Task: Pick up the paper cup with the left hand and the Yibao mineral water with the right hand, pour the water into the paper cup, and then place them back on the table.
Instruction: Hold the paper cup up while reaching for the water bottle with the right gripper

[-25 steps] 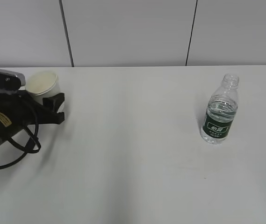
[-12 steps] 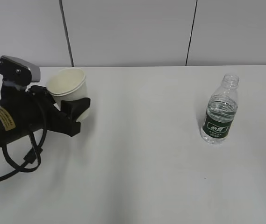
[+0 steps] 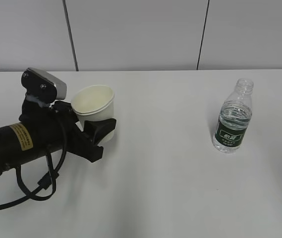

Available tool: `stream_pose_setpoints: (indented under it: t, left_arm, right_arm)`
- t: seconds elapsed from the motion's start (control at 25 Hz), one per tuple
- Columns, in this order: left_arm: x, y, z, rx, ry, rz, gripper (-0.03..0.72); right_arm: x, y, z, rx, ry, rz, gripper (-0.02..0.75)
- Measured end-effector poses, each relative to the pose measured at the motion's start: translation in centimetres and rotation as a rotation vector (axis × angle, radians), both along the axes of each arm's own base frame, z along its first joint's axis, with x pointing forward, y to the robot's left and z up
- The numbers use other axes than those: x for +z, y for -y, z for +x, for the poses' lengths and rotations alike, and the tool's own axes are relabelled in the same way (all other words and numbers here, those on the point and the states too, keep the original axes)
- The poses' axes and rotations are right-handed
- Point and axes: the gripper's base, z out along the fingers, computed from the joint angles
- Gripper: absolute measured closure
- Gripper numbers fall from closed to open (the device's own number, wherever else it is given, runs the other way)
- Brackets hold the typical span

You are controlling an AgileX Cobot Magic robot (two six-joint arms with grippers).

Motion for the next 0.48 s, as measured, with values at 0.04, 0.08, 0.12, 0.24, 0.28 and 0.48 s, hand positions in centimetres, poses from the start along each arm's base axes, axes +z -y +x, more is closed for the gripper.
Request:
stream_pose_setpoints:
  t: [0.04,0.08,0.12,0.24,0.28,0.48]
  left_arm:
    - [0.0,0.0,0.0,0.001,0.0,0.0,0.279]
    - [0.0,0.0,0.0,0.001,0.0,0.0,0.279]
    - [0.0,0.0,0.0,0.0,0.0,0.0,0.278]
    - [0.0,0.0,0.0,0.001,0.0,-0.001,0.278]
    - [0.0,0.0,0.0,0.002,-0.001,-0.002,0.278]
    - [0.0,0.0,0.0,0.01,-0.003,-0.004,0.278]
  right_arm:
    - [-0.6,0.0,0.4,0.0,0.011,-0.001,0.153]
    - [-1.3,0.1,0.8,0.0,0.022,-0.001,0.153]
    - [-2.1,0.1,1.1,0.0,0.032,-0.002,0.153]
    - [-4.4,0.1,1.9,0.0,0.02,-0.001,0.153]
    - [-5.1,0.1,2.2,0.0,0.003,0.0,0.153]
    - [-7.3,0.2,4.1,0.012,-0.081,-0.019,0.153]
